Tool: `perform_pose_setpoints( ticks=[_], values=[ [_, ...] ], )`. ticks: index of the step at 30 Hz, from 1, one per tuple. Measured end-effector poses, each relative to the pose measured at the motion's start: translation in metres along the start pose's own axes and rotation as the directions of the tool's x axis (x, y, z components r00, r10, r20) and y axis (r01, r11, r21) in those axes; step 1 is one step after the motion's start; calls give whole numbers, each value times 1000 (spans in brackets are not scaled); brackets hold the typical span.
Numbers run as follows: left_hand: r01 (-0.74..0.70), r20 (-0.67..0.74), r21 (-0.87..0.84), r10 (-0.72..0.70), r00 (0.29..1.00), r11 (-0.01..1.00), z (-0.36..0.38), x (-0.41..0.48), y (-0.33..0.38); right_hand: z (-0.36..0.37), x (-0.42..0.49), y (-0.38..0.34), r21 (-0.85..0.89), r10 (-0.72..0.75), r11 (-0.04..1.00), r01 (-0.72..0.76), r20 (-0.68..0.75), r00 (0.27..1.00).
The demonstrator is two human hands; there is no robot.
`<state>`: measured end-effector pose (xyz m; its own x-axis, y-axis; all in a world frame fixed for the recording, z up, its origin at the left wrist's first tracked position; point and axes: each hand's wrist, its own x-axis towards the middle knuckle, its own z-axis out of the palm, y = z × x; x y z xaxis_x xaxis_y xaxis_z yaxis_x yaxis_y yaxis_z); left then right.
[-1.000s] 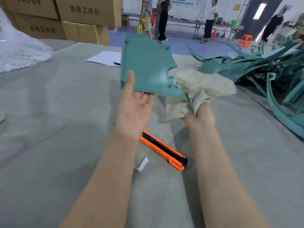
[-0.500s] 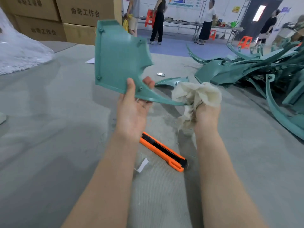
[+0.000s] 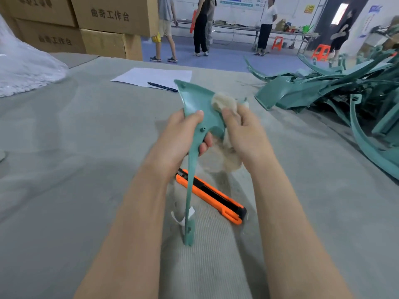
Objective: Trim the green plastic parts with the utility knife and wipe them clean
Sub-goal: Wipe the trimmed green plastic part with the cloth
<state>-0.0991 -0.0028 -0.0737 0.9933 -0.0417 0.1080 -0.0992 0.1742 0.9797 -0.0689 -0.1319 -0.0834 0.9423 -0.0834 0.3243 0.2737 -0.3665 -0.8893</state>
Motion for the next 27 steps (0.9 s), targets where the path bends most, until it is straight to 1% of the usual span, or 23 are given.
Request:
perform_pose_setpoints(
  ticks=[3,6,8,10,13,15,17,19,20,22,24,25,27],
  values=[
    [-16,68,125,8,998,992,3,-3,3,-5,8,8,65,104,993,-96,-135,985],
    [-29,104,147,14,994,989,7,-5,3,-10,14,13,101,157,985,-139,-195,968],
    [-21,117,154,3,993,988,10,-5,3,-12,18,17,112,185,979,-168,-167,968],
    [-23,122,190,-1,993,981,14,-5,3,-13,22,21,93,277,960,-265,-159,947],
    [-72,153,278,30,988,958,21,-6,2,-19,23,25,76,410,912,-403,-123,904],
    [-115,181,342,55,982,933,26,-7,0,-23,23,29,84,451,892,-444,-104,886],
    [-133,184,370,68,981,919,30,-7,-2,-25,23,34,168,446,890,-424,-125,886],
    [-114,154,338,65,986,934,29,-6,-3,-25,22,35,292,454,873,-392,-190,870],
    [-88,127,293,53,990,952,27,-5,-3,-26,21,34,367,465,855,-366,-233,854],
    [-4,59,163,-6,998,987,22,-3,-3,-28,20,32,510,469,820,-261,-336,817],
    [86,13,36,-86,996,996,18,-1,-4,-30,20,28,589,437,797,-136,-407,802],
    [113,1,-27,-113,994,993,17,0,-5,-31,19,25,613,401,787,-72,-419,814],
    [139,-45,-167,-149,988,976,14,2,-7,-30,14,18,607,269,793,44,-414,870]
  ],
)
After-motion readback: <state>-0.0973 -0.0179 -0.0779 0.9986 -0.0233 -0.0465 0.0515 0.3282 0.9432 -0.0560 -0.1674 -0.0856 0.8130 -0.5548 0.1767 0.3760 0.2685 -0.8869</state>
